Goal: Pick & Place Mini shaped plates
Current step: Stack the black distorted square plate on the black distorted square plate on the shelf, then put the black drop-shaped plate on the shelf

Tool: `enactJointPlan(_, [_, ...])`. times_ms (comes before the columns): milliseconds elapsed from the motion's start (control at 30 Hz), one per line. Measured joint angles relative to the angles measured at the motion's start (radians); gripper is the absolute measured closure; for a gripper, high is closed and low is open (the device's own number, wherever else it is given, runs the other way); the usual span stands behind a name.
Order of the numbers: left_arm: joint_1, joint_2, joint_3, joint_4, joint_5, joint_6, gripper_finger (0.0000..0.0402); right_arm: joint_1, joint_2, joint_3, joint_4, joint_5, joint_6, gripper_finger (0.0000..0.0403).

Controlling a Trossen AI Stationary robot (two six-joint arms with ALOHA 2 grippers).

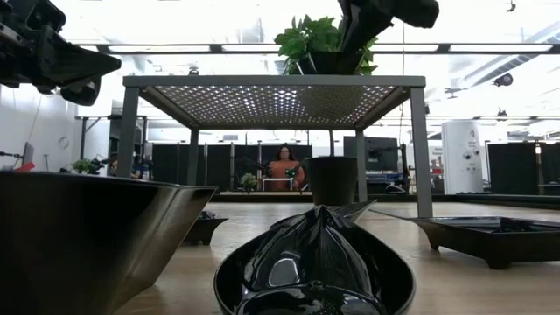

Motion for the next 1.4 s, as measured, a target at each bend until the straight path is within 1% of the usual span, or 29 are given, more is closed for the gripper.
enactJointPlan(300, [0.000, 0.000, 0.000, 0.000, 0.000, 0.000, 0.0401, -0.024, 0.000, 0.000, 0.001, 0.000, 0.001, 0.0394])
enactJointPlan(400, [0.000, 0.000, 0.000, 0.000, 0.000, 0.000, 0.0401, -0.026, 0.002, 0.000, 0.001, -0.005, 0.002, 0.0388])
enactJointPlan(633, [0.000, 0.000, 0.000, 0.000, 0.000, 0.000, 0.0401, -0.029, 0.002, 0.000, 0.004, -0.003, 0.004, 0.0340])
enactJointPlan(833, [0.000, 0.000, 0.000, 0.000, 0.000, 0.000, 0.0401, -0.021, 0.001, 0.001, 0.002, -0.001, 0.048, 0.0302])
enactJointPlan(933, [0.000, 0.000, 0.000, 0.000, 0.000, 0.000, 0.0401, 0.012, 0.000, 0.010, 0.003, -0.001, 0.116, 0.0295])
enactJointPlan(1067, [0.000, 0.000, 0.000, 0.000, 0.000, 0.000, 0.0401, 0.078, -0.002, 0.011, 0.002, -0.002, 0.212, 0.0297])
enactJointPlan(1267, [0.000, 0.000, 0.000, 0.000, 0.000, 0.000, 0.0401, 0.234, -0.002, 0.011, 0.003, -0.028, 0.384, 0.0310])
enactJointPlan(1400, [0.000, 0.000, 0.000, 0.000, 0.000, 0.000, 0.0401, 0.311, 0.017, 0.011, 0.031, -0.029, 0.492, 0.0317])
